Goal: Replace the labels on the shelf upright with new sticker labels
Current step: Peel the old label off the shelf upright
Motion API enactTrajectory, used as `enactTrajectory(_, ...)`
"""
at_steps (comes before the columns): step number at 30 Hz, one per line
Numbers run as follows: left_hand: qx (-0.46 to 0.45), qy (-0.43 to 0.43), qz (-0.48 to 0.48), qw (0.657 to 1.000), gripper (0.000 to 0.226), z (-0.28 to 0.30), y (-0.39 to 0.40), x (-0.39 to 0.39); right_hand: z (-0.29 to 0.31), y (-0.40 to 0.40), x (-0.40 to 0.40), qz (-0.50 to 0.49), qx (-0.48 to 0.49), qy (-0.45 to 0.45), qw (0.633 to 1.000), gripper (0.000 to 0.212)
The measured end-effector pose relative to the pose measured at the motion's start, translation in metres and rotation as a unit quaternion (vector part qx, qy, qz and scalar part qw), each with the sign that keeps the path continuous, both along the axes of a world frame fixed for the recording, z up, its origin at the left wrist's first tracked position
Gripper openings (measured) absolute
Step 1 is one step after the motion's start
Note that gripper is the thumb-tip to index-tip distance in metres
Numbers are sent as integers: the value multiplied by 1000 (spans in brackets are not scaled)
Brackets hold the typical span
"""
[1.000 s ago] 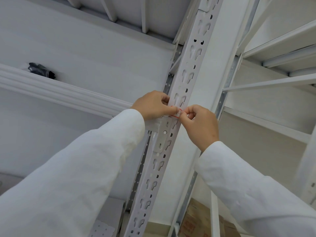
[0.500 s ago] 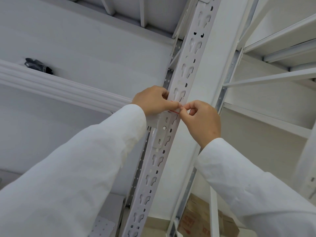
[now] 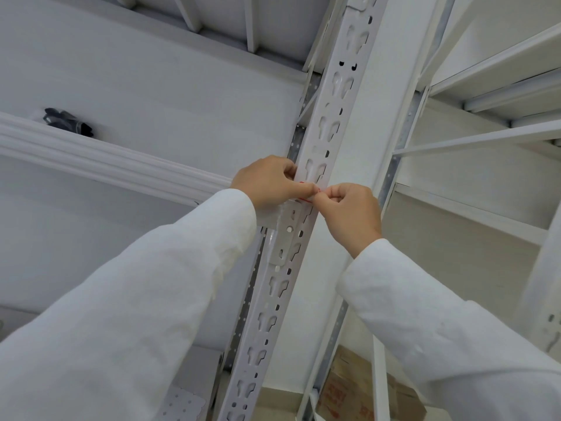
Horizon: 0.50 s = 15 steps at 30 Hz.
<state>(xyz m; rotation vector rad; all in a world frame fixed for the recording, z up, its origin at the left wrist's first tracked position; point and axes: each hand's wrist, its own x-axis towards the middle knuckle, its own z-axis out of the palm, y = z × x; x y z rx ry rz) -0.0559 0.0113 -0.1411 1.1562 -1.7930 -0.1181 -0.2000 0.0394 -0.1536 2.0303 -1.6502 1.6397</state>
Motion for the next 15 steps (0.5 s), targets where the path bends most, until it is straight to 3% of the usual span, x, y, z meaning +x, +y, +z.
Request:
enactTrajectory(6, 3, 2, -4, 1000, 39, 0, 1, 1, -7, -1, -9, 55, -9, -49, 997, 16)
enactTrajectory(15, 9, 9, -8, 1000, 37, -1, 1, 1, -7, 2, -8, 42, 12, -23, 999, 17)
